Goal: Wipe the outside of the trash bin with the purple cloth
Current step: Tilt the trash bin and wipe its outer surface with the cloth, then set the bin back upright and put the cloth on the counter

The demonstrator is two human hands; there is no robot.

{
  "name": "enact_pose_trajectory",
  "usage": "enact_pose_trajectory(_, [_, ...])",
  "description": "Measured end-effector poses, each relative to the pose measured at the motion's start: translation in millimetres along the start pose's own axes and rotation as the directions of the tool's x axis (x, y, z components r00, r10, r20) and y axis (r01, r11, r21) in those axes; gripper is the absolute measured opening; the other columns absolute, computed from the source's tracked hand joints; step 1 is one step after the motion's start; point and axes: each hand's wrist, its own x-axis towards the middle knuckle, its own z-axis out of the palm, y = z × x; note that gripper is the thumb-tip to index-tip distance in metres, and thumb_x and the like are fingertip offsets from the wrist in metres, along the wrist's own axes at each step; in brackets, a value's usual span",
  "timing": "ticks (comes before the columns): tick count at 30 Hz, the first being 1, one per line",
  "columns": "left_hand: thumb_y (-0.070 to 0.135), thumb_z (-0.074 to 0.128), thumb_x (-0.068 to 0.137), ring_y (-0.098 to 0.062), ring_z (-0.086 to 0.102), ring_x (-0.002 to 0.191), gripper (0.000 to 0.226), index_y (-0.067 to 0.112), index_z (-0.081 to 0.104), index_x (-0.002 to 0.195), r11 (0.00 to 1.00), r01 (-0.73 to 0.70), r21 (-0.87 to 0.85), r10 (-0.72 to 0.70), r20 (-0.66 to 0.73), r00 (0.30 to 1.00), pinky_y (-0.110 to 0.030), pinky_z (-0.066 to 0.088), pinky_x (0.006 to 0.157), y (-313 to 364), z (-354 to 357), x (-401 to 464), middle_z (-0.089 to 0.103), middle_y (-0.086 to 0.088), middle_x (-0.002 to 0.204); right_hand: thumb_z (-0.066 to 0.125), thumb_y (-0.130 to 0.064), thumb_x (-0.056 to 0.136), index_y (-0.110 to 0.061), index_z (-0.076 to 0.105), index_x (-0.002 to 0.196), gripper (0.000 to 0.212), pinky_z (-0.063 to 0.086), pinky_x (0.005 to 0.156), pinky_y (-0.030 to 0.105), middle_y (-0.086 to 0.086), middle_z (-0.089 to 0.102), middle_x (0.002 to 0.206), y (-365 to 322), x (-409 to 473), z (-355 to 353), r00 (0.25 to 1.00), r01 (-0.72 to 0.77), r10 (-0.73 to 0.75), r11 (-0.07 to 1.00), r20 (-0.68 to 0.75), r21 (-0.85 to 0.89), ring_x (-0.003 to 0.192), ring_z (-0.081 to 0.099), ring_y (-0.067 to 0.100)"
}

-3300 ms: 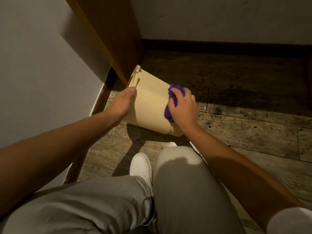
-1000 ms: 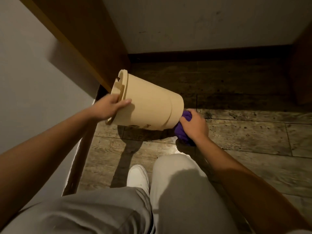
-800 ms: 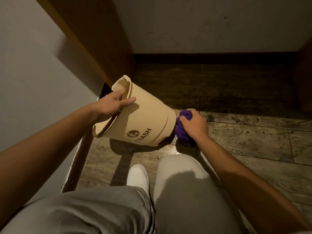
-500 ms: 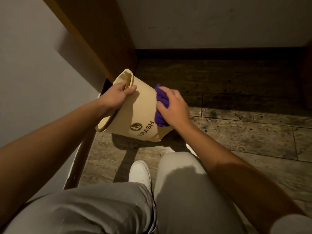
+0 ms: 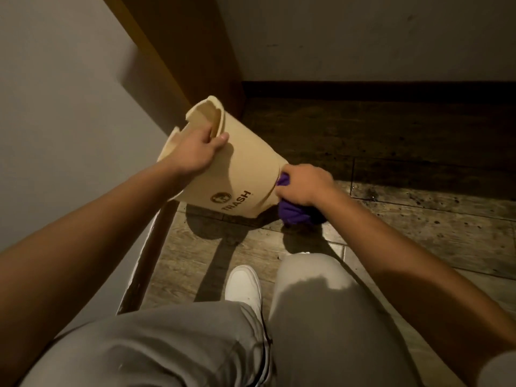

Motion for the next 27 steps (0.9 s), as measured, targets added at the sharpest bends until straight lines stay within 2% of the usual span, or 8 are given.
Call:
enact_pose_trajectory(5, [0.031,0.05,0.108,-0.035,0.065,0.102,0.028,0.009,0.057,0.124,0.853,-0.19,0.486,0.172,0.082,0.982,-0.044,0.051,0.089,2,35,8,0.069,-0.018,0.112,0.06,-0.059,0.086,-0.024,0.06,0.132,0.058,0.047,0.085,0.035,0.007,0.064,0.13,-72,22,-7,0.978,0.105,-0.088,0.991,0.192,-0.079,0.114,0.062,0.03])
enact_pose_trajectory(12, [0.034,0.046,0.109,-0.036,0.069,0.096,0.028,0.014,0.053,0.127,0.756,-0.202,0.622,0.085,0.213,0.973,-0.046,0.055,0.08,-40,65,16,0.069,-0.017,0.106,0.059,-0.053,0.089,-0.018,0.062,0.132,0.055,0.044,0.086,0.036,0.005,0.064,0.133,-76,35,46,0.934,0.131,-0.043,0.965,0.355,-0.227,0.119,0.061,0.028])
enact_pose_trajectory(16, [0.039,0.042,0.109,-0.039,0.069,0.089,0.029,0.013,0.047,0.122,0.763,-0.18,0.62,0.092,0.171,0.981,-0.041,0.047,0.07,-67,65,25,0.068,-0.016,0.097,0.06,-0.054,0.087,-0.03,0.044,0.15,0.069,0.049,0.098,0.039,0.005,0.057,0.144,-66,37,53,0.928,0.079,-0.011,0.983,0.373,-0.167,0.124,0.057,0.029])
enact_pose_trajectory(18, [0.044,0.042,0.109,-0.038,0.07,0.099,0.037,0.015,0.045,0.132,0.79,-0.166,0.59,0.035,0.227,0.973,-0.039,0.047,0.075,-77,55,29,0.069,-0.014,0.105,0.062,-0.056,0.087,-0.038,0.034,0.155,0.076,0.047,0.101,0.041,0.006,0.052,0.149,-58,34,41,0.923,0.024,0.013,0.995,0.385,-0.093,0.129,0.054,0.03])
enact_pose_trajectory(20, [0.052,0.045,0.106,-0.038,0.065,0.121,0.06,0.02,0.034,0.155,0.828,-0.12,0.548,-0.028,0.255,0.967,-0.043,0.05,0.094,-73,36,25,0.066,-0.02,0.136,0.064,-0.058,0.087,-0.035,0.032,0.156,0.08,0.047,0.101,0.04,0.008,0.053,0.149,-50,24,16,0.933,-0.043,0.044,0.999,0.357,-0.01,0.129,0.054,0.031])
enact_pose_trajectory(22, [0.059,0.048,0.103,-0.036,0.062,0.128,0.071,0.022,0.031,0.161,0.885,-0.051,0.463,-0.028,0.161,0.987,-0.046,0.049,0.103,-46,7,10,0.061,-0.016,0.147,0.064,-0.059,0.086,-0.028,0.032,0.157,0.084,0.048,0.102,0.043,0.01,0.053,0.148,-53,3,-31,0.951,-0.104,0.071,0.99,0.301,0.093,0.127,0.056,0.032])
enact_pose_trajectory(25, [0.064,0.044,0.102,-0.025,0.076,0.089,0.061,0.015,0.063,0.133,0.975,0.149,0.163,-0.168,0.109,0.98,-0.041,0.062,0.079,27,-43,-30,0.079,-0.009,0.106,0.065,-0.059,0.081,-0.03,0.032,0.154,0.085,0.054,0.093,0.043,0.008,0.063,0.13,-82,-48,-124,0.977,-0.095,0.03,0.949,0.211,0.301,0.107,0.064,0.026])
enact_pose_trajectory(27, [0.068,0.048,0.098,-0.024,0.074,0.064,0.064,0.01,0.068,0.117,0.88,0.423,-0.216,-0.345,0.32,0.882,-0.034,0.062,0.057,87,-75,-63,0.078,-0.008,0.082,0.063,-0.065,0.071,-0.036,0.031,0.152,0.092,0.057,0.084,0.039,0.0,0.067,0.113,-108,-84,-190,0.991,-0.007,-0.043,0.928,0.124,0.373,0.091,0.065,0.016])
